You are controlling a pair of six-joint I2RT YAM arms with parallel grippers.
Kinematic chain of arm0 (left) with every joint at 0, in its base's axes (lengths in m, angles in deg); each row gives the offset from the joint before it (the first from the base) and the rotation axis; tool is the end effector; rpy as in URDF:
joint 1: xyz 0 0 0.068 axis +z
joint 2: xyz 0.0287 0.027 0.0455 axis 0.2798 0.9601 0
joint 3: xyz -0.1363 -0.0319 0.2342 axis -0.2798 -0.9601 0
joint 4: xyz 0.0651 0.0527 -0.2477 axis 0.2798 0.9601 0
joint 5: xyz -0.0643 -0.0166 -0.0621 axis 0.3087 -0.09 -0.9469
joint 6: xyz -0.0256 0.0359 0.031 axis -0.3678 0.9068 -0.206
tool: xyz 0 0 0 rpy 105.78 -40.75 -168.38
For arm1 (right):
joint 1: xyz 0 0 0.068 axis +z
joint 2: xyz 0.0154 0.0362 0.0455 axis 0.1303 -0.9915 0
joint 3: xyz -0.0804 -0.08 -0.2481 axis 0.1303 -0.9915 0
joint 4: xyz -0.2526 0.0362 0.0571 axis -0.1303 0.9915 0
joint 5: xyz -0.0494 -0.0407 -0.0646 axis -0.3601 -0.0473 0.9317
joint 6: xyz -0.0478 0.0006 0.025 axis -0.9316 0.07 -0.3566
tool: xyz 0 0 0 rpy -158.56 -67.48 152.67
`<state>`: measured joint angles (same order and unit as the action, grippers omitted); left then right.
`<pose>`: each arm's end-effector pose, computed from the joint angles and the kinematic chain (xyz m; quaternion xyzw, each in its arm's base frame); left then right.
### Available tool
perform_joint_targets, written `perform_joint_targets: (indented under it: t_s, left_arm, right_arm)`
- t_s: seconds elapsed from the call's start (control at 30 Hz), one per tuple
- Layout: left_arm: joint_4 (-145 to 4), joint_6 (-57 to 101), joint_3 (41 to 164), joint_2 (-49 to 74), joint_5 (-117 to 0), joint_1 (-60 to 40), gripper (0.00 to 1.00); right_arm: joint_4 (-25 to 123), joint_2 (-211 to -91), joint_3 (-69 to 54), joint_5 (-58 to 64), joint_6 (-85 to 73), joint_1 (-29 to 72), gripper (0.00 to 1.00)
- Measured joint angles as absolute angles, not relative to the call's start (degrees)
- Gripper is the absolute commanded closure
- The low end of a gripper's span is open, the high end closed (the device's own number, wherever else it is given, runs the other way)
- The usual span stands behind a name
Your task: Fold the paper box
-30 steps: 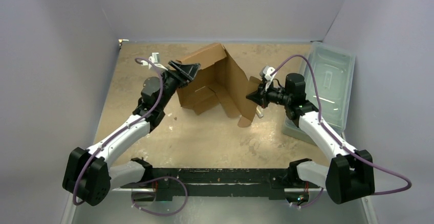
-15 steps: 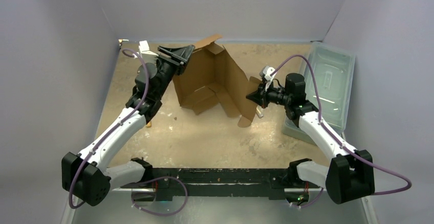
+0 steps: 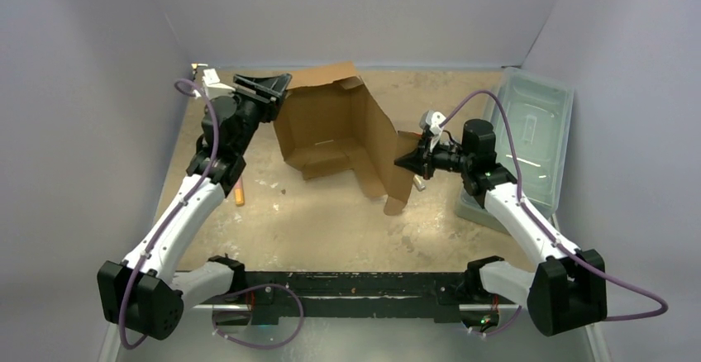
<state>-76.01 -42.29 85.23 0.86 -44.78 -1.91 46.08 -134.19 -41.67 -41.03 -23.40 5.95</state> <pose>0.2502 -0.0785 0.3710 -0.3721 0.6075 -0.4898 0.5025 0.2307 0.0840 0.2780 -0.3975 0.6711 0.3735 0.5020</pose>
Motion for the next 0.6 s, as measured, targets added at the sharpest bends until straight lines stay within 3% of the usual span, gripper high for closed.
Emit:
perform_joint_targets:
  t_s: [0.13,0.37,0.6]
  left_arm:
    - [-76.0,-41.4,85.2,0.6,-50.9,1.5,0.42]
    - [-72.0,-26.0,87.0,0.4,-62.1,2.4,0.40]
    - [-64.1,-0.9,83.2,-13.5,-57.9,2.4,0.29]
  right_arm:
    - [46.2,-134.6,-41.7,-40.1,-23.4,5.9,1.00]
    - [46.2,-134.6,-41.7,-38.1,-23.4,5.9,1.00]
    - [46.2,-134.6,-41.7,-38.0,-23.4,5.9,1.00]
